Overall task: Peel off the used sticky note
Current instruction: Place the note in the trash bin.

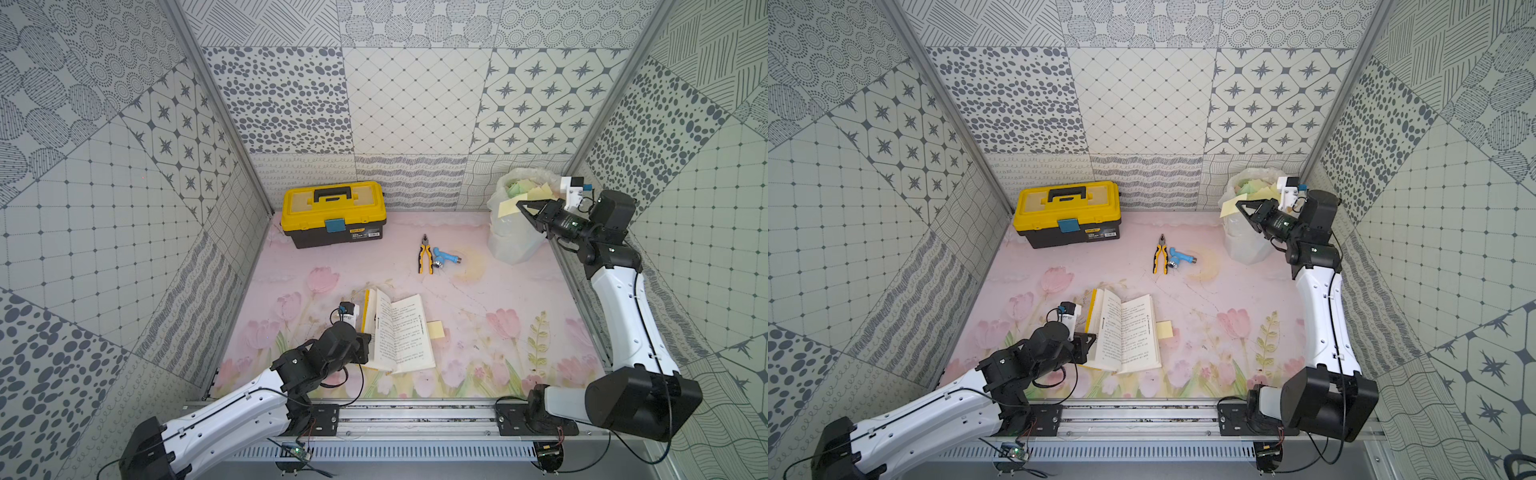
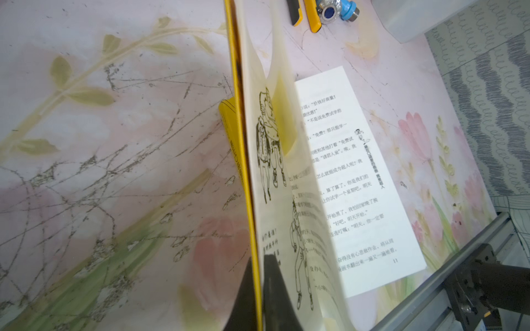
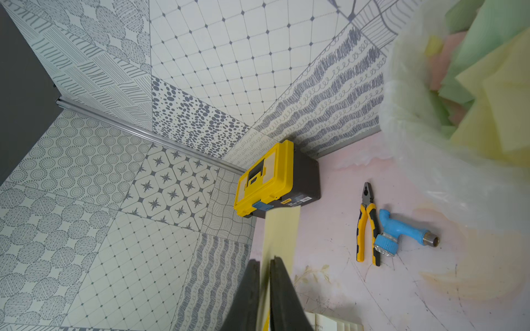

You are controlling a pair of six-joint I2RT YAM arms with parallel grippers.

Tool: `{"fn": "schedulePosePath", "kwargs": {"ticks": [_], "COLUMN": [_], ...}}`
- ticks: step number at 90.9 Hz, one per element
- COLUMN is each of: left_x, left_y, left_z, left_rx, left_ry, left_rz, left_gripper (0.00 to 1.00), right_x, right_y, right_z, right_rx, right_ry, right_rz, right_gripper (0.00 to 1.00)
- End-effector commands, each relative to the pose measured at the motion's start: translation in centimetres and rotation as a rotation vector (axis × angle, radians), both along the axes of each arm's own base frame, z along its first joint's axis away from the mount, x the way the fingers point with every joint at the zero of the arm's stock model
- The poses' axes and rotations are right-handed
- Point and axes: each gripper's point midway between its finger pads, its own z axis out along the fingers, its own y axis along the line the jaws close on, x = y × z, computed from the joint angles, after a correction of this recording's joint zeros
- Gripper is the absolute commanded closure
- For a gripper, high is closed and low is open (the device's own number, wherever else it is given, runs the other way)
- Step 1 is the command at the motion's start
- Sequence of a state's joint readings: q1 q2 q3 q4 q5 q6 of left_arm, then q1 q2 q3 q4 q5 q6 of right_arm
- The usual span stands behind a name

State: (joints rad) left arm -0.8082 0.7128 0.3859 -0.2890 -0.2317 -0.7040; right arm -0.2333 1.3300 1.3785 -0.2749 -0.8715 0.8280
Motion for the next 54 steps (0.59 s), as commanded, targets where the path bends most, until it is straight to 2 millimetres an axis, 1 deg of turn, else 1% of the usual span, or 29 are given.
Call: {"fn": "schedulePosePath", "kwargs": {"ticks": [1,4,8,14,17,22,27,31,37,46,54], "left_x": [0.4,0.4,0.5,0.5,0.5,0.6,0.6,0.6,0.6,0.6,0.6], "left_y": [0.1,0.1,0.0,0.0,0.0,0.1,0.2,0.2,0.4,0.9,1.5], "left_z": [0.2,0.3,0.4,0.5,0.5,0.5,0.5,0.5,0.4,0.0,-0.3], "left_rx": [0.032,0.03,0.028,0.026,0.028,0.032,0.035,0.036,0.043,0.067,0.095], "left_ry": [-0.016,-0.017,-0.02,-0.024,-0.027,-0.029,-0.03,-0.03,-0.028,-0.02,-0.011], "left_rz": [-0.005,-0.006,-0.006,-0.007,-0.008,-0.003,0.0,0.0,0.004,0.023,0.049], "left_gripper": [1.0,1.0,1.0,1.0,1.0,1.0,1.0,1.0,1.0,1.0,1.0], "right_x": [1.3,1.5,2.2,3.2,3.8,5.0,5.8,6.7,7.6,9.1,9.9], "right_y": [-3.1,-3.8,-4.8,-6.1,-6.8,-7.6,-8.3,-9.0,-9.7,-10.8,-11.4], "right_z": [1.5,2.1,2.4,2.5,2.3,1.3,1.0,0.1,-0.6,-3.1,-4.7], "right_rx": [0.008,0.006,0.004,-0.002,-0.003,-0.001,-0.022,-0.038,-0.066,-0.1,-0.126], "right_ry": [-0.023,-0.033,-0.036,-0.033,-0.02,0.013,0.028,0.056,0.087,0.167,0.212], "right_rz": [-0.09,-0.108,-0.137,-0.179,-0.198,-0.214,-0.234,-0.254,-0.273,-0.29,-0.296], "right_gripper": [0.87,0.87,0.87,0.87,0.87,0.87,0.86,0.85,0.83,0.79,0.74]}}
